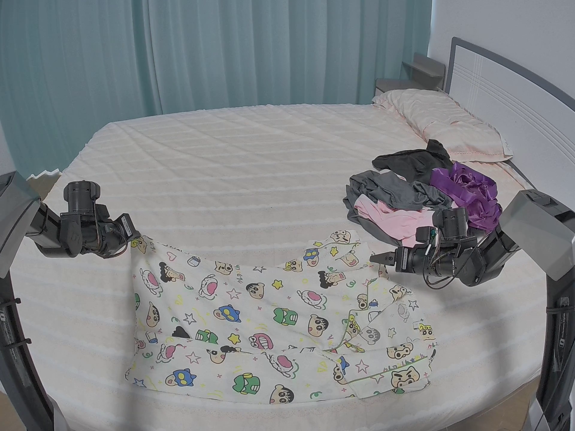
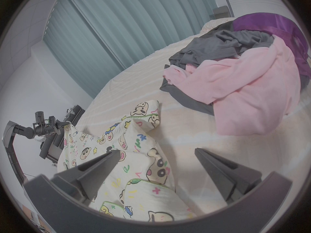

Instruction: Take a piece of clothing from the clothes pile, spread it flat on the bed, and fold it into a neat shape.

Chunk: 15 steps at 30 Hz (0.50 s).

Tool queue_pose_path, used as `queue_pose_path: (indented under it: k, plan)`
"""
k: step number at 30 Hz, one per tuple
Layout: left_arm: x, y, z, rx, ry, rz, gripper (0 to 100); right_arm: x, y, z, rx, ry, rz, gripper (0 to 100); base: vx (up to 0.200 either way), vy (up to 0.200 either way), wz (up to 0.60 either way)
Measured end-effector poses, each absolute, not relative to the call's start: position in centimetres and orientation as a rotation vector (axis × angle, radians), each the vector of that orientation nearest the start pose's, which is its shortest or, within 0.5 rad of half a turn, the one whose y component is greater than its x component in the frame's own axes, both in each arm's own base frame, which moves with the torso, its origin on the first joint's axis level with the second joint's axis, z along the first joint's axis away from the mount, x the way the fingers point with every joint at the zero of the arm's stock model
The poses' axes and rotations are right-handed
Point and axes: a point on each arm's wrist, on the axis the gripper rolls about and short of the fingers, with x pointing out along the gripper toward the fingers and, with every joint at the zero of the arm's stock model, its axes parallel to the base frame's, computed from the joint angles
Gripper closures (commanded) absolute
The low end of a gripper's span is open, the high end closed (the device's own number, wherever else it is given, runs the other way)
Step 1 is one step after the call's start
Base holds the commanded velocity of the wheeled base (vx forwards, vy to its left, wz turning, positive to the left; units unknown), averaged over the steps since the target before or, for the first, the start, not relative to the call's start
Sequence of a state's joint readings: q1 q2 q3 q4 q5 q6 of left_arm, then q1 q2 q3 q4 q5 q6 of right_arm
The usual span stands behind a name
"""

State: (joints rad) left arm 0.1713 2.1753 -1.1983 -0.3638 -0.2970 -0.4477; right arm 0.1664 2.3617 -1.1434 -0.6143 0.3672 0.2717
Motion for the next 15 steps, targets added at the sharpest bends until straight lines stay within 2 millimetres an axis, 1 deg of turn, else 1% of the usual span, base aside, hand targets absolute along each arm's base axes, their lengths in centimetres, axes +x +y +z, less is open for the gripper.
queue_pose_path:
  k: [5, 10, 15]
  plan:
    - [41.0, 6.3, 8.3, -0.576, 0.625, 0.012, 100, 42.5, 8.3, 1.9, 0.309, 0.656, 0.442, 0, 0.000, 0.000, 0.00]
    - [40.9, 6.1, 8.0, -0.576, 0.633, 0.009, 100, 42.9, 9.9, 2.2, 0.266, 0.641, 0.486, 0, 0.000, 0.000, 0.00]
    - [40.8, 5.9, 7.9, -0.576, 0.642, 0.007, 100, 43.3, 11.0, 1.7, 0.190, 0.656, 0.520, 0, 0.000, 0.000, 0.00]
